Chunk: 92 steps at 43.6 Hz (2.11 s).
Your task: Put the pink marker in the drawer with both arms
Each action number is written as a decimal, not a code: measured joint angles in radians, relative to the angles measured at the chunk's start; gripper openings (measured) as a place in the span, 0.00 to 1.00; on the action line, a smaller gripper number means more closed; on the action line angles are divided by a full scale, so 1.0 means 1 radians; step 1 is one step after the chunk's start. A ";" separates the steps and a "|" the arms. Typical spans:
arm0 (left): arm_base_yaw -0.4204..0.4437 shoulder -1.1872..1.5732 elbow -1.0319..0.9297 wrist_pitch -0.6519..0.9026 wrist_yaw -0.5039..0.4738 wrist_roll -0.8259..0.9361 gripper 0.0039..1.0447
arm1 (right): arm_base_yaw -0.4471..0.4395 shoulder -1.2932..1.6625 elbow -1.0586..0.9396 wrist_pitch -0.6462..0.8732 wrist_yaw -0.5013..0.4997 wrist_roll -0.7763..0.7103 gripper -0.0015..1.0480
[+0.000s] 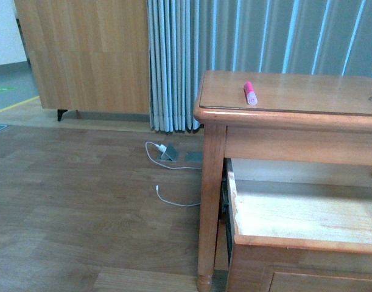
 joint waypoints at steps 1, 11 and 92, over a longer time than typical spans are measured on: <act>0.000 0.000 0.000 0.000 0.000 0.000 0.94 | -0.005 -0.028 -0.004 -0.025 -0.007 -0.001 0.60; 0.000 0.000 0.000 0.000 0.000 0.000 0.94 | -0.100 -0.496 -0.014 -0.414 -0.150 -0.024 0.94; 0.000 0.000 0.000 0.000 -0.001 0.000 0.94 | -0.236 -1.312 -0.121 -0.649 -0.056 -0.019 0.92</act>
